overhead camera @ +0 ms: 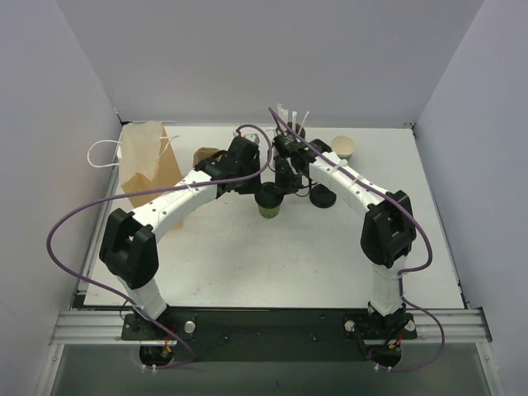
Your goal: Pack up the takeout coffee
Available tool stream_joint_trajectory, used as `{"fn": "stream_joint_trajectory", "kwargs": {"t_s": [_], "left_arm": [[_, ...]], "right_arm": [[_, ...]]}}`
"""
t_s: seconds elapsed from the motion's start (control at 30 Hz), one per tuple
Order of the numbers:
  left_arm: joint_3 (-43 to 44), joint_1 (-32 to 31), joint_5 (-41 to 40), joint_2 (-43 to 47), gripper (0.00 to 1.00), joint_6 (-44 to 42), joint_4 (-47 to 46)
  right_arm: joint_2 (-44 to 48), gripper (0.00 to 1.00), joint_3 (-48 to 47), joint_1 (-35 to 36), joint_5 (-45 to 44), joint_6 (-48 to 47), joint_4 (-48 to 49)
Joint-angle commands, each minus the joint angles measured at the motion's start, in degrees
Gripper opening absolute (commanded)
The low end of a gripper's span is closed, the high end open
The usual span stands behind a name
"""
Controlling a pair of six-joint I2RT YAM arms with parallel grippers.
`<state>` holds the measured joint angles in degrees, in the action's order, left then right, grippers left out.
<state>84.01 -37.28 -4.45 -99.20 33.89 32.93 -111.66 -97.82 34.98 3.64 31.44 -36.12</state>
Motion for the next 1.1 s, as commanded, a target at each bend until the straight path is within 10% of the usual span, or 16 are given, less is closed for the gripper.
{"fn": "stream_joint_trajectory", "kwargs": {"t_s": [0.0, 0.53, 1.07], "left_arm": [[4.1, 0.9, 0.8, 2.6, 0.27, -1.3, 2.0], [-10.4, 0.8, 2.9, -2.7, 0.26, 3.4, -4.5], [0.5, 1.4, 3.7, 3.4, 0.29, -1.0, -2.4]], "right_arm": [[-3.0, 0.15, -0.3, 0.8, 0.1, 0.3, -4.5], [-3.2, 0.15, 0.3, 0.9, 0.3, 0.3, -4.6], [-3.1, 0.15, 0.6, 0.6, 0.0, 0.4, -4.6]]}}
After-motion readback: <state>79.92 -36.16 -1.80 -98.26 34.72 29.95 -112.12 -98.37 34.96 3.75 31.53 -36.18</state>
